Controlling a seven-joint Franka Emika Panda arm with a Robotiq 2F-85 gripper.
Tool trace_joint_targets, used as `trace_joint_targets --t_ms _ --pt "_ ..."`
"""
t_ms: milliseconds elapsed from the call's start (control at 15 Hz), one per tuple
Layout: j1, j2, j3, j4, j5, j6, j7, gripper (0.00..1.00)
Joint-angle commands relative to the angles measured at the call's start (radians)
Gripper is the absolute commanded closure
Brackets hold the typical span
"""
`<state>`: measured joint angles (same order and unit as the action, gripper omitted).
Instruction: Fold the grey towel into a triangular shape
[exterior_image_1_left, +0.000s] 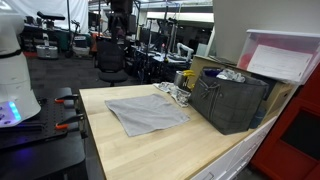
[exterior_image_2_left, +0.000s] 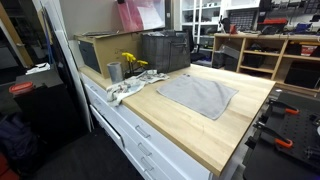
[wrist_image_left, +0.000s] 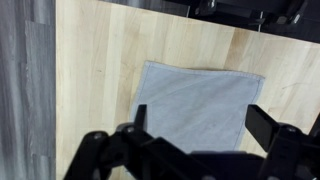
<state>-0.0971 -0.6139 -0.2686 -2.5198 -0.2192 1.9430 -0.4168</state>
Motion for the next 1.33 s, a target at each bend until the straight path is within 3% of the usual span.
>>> trace_joint_targets --t_ms 0,133,267,333,600,1267 --pt "0.019 0.201 0.015 0.037 0.023 0.096 0.036 0.0" --pt "0.018 0.307 0.035 0.057 0.02 0.145 0.058 0.0" --pt "0.021 0.392 0.053 0.096 0.033 0.1 0.049 0.0" --pt "0.002 0.301 0.056 0.027 0.017 0.138 0.045 0.0" --pt "0.004 0.403 0.071 0.076 0.022 0.134 0.046 0.0" --pt "0.004 0.401 0.07 0.083 0.022 0.129 0.046 0.0"
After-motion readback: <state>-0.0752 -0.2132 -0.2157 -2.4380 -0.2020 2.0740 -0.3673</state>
